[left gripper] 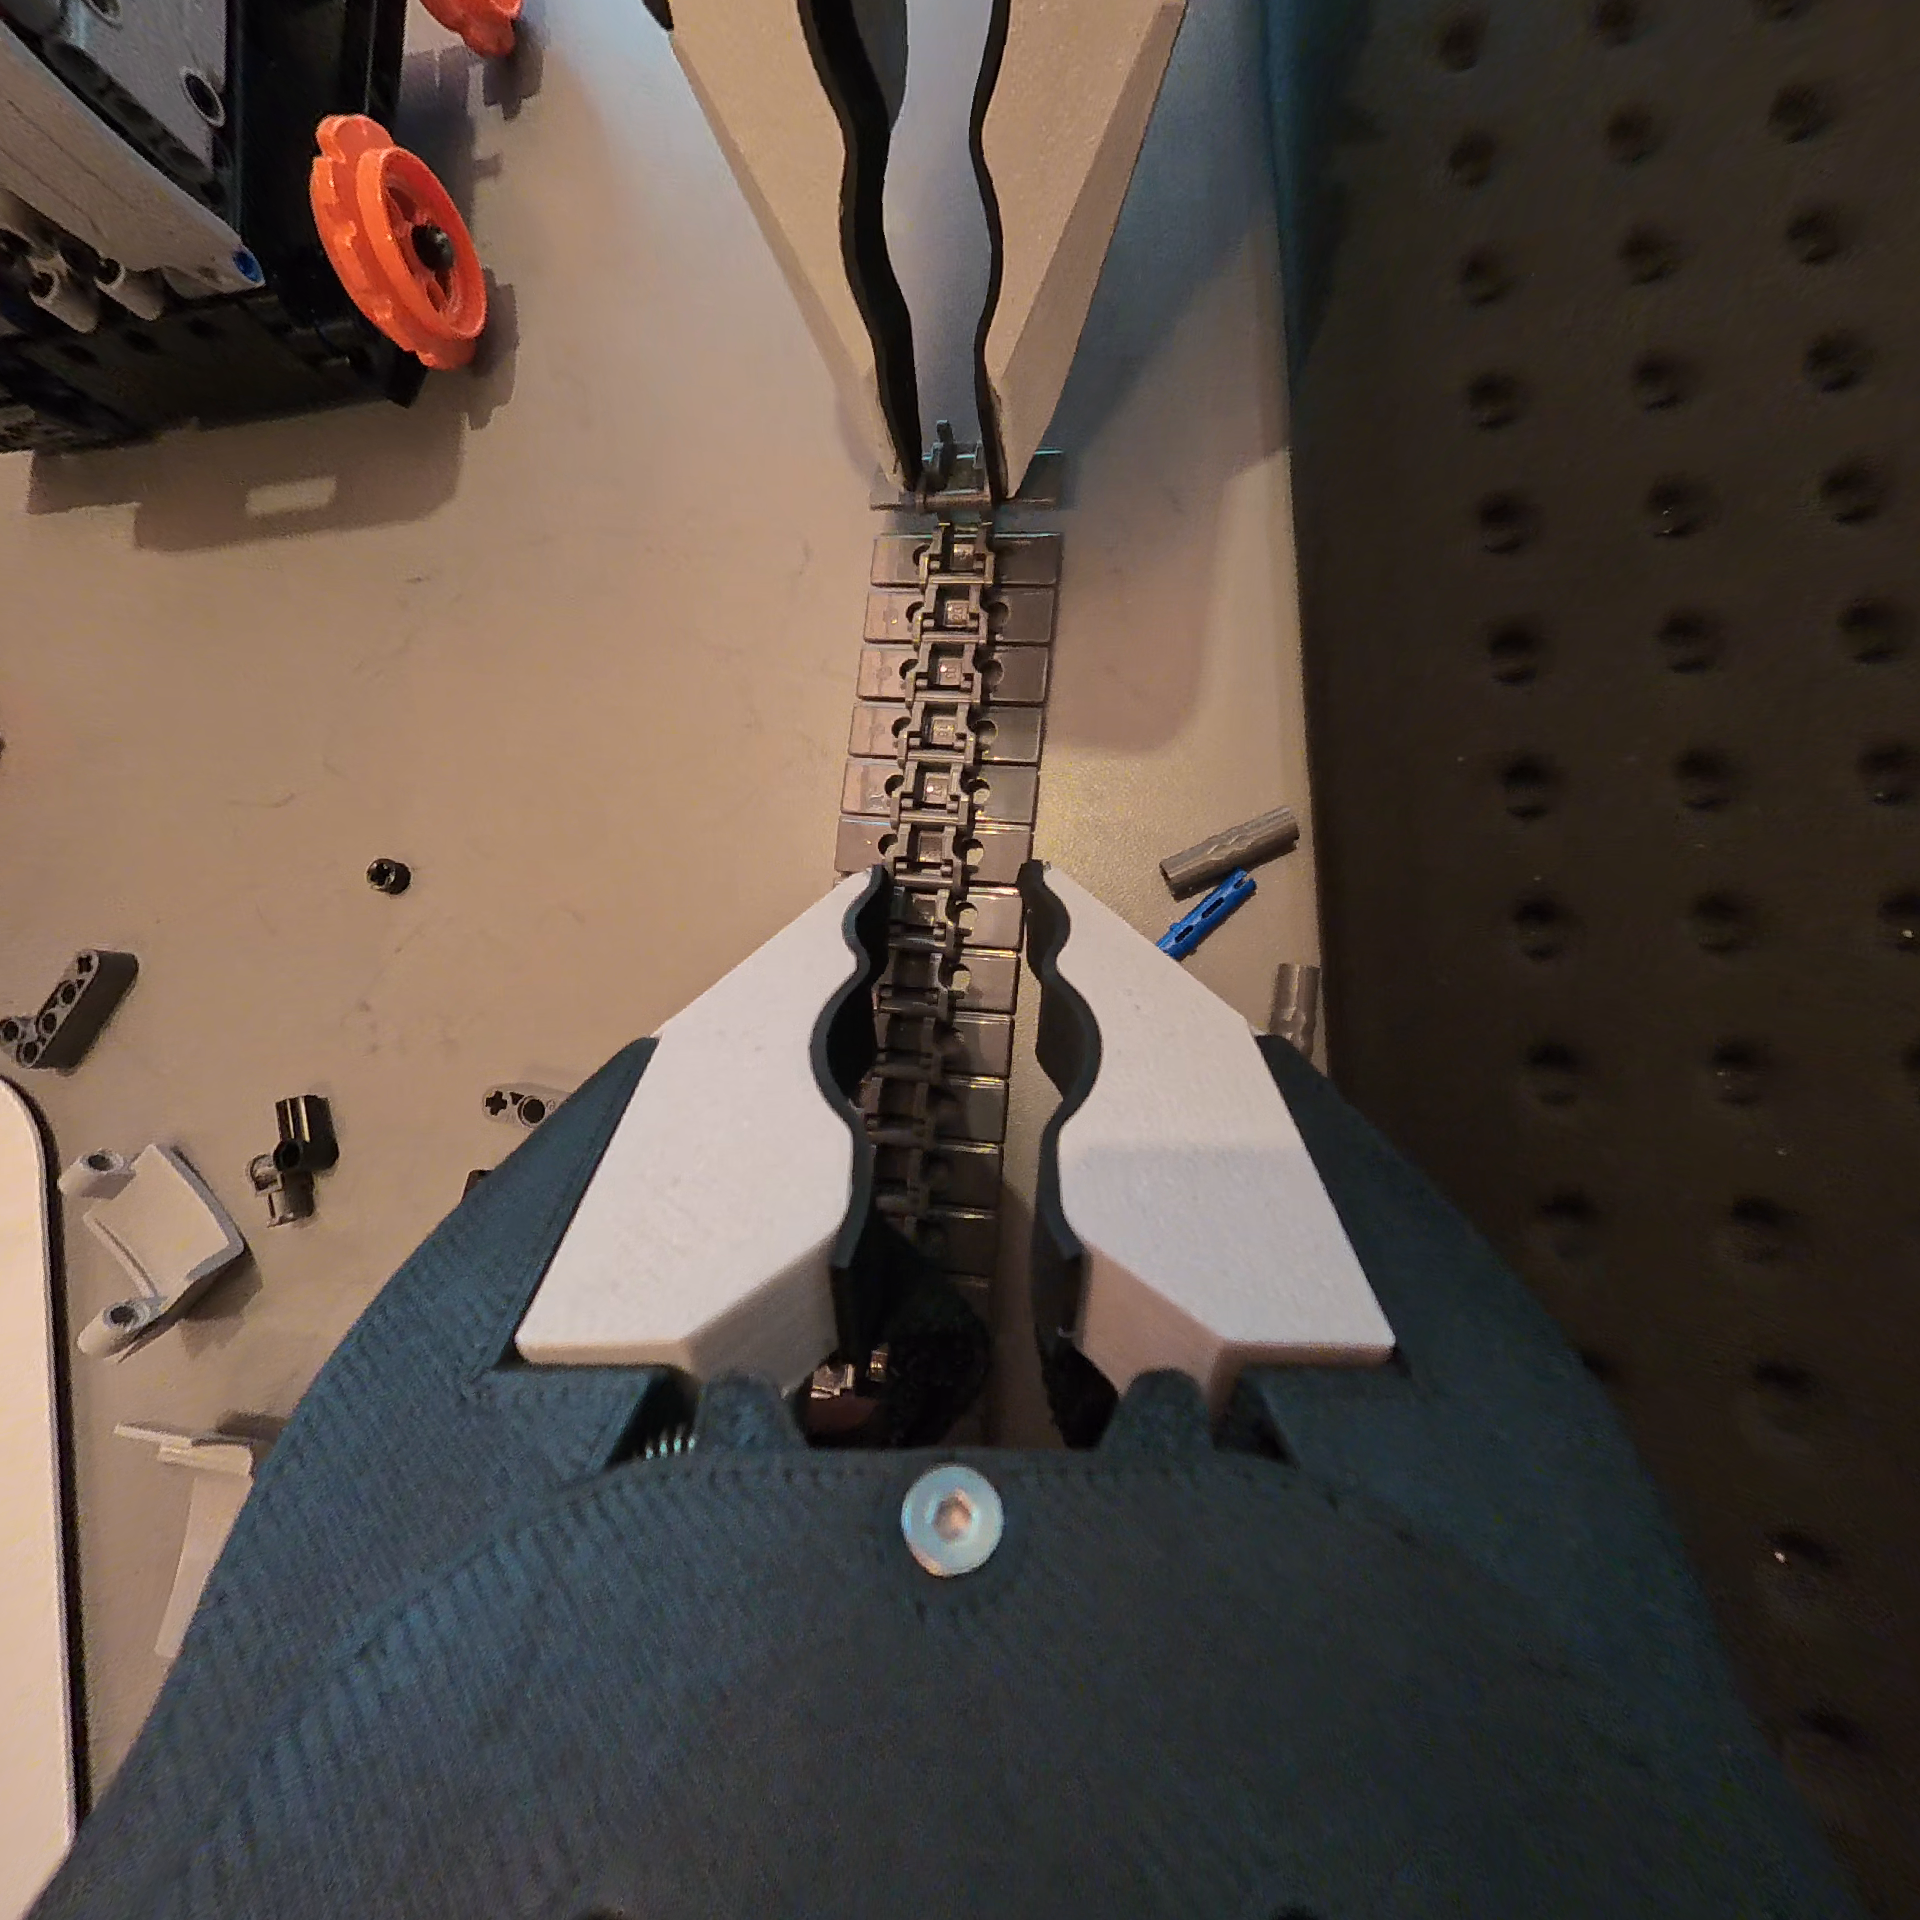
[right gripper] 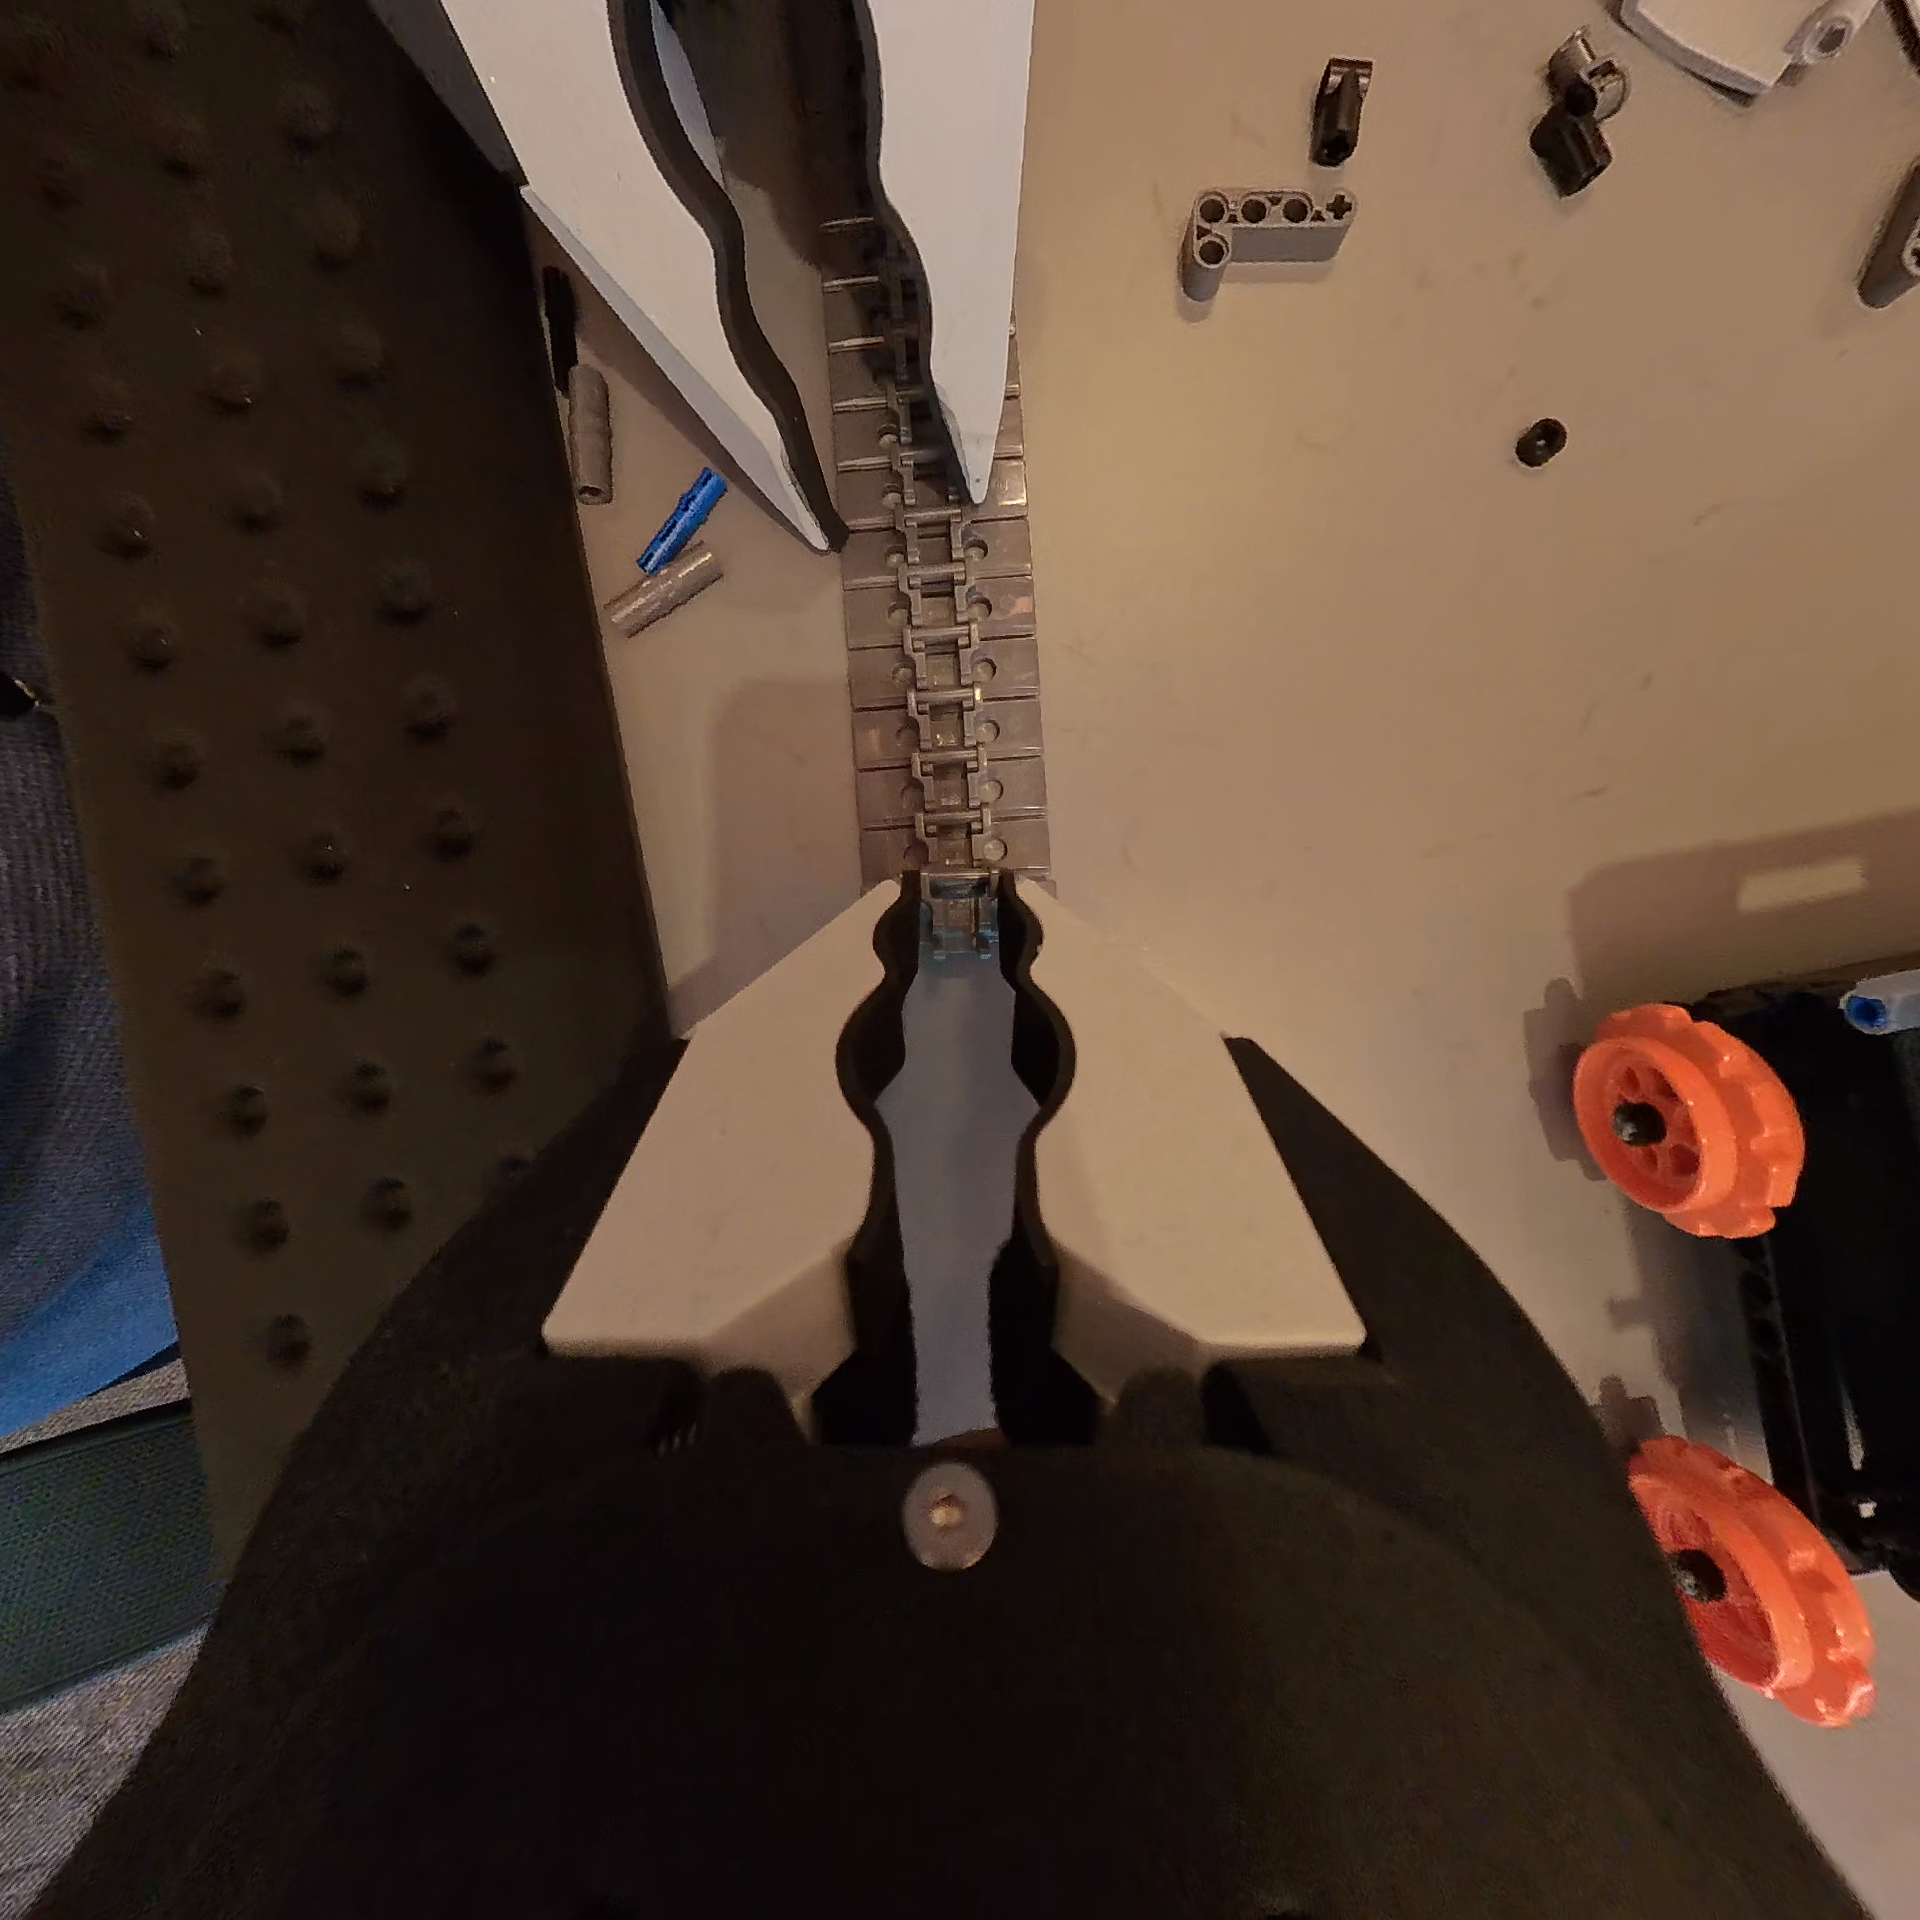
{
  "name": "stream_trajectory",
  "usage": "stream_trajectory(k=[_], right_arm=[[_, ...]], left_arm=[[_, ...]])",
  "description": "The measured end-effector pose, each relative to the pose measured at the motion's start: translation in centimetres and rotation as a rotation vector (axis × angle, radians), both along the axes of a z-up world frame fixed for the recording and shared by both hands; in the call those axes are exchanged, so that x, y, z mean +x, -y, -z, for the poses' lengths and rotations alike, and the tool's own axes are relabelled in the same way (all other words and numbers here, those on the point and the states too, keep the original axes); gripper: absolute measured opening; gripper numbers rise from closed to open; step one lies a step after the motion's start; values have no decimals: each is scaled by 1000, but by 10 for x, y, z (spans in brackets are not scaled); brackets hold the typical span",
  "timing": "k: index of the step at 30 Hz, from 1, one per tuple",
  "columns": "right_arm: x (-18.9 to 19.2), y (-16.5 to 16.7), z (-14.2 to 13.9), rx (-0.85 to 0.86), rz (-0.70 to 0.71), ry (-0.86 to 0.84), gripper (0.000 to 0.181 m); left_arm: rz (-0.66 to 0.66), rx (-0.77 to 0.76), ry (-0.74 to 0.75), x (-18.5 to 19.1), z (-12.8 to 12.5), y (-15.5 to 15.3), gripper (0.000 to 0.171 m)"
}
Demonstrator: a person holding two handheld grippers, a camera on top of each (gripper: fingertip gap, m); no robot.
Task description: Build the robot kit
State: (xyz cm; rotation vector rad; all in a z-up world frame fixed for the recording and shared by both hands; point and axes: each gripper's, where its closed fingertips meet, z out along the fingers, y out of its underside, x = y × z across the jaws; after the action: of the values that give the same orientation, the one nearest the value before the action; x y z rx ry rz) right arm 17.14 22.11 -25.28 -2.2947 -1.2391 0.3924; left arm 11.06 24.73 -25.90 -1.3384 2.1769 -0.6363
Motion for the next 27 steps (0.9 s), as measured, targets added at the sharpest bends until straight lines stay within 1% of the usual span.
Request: stream_trajectory(k=[7, 8, 9, 12, 13, 14, 15, 16, 22, 27], right_arm=[[-2, 1, 5, -8, -17, 50, 12], [-2, 1, 5, -11, -22, 51, 14], [-2, 2, 5, -12, -29, 50, 21], [1, 2, 0, 15, -24, 44, 26], [4, 1, -4, 38, -15, 42, 23], [5, -2, -8, 67, -7, 27, 11], [3, -2, -13, 85, -10, -2, 3], [0, -1, -14, 88, -18, -30, 0], [-2, -4, 0, 66, -35, 10, 0], [-3, 0, 3, 33, -52, 25, 0]], left_arm=[[4, 6, -4, -1, 0, 0, 26], [4, 4, -4, -1, 0, 0, 26], [4, 3, -4, -1, 0, 0, 26], [3, 9, -3, -1, 0, -1, 26], [3, 11, -2, -1, 0, -1, 25], [3, 14, -1, -1, 0, -1, 25], [3, 15, -1, -1, 0, -2, 25], [4, 13, -3, -1, 0, -1, 25], [5, 9, -7, -1, 0, -1, 26], [8, 0, -13, -2, 1, 0, 27]])
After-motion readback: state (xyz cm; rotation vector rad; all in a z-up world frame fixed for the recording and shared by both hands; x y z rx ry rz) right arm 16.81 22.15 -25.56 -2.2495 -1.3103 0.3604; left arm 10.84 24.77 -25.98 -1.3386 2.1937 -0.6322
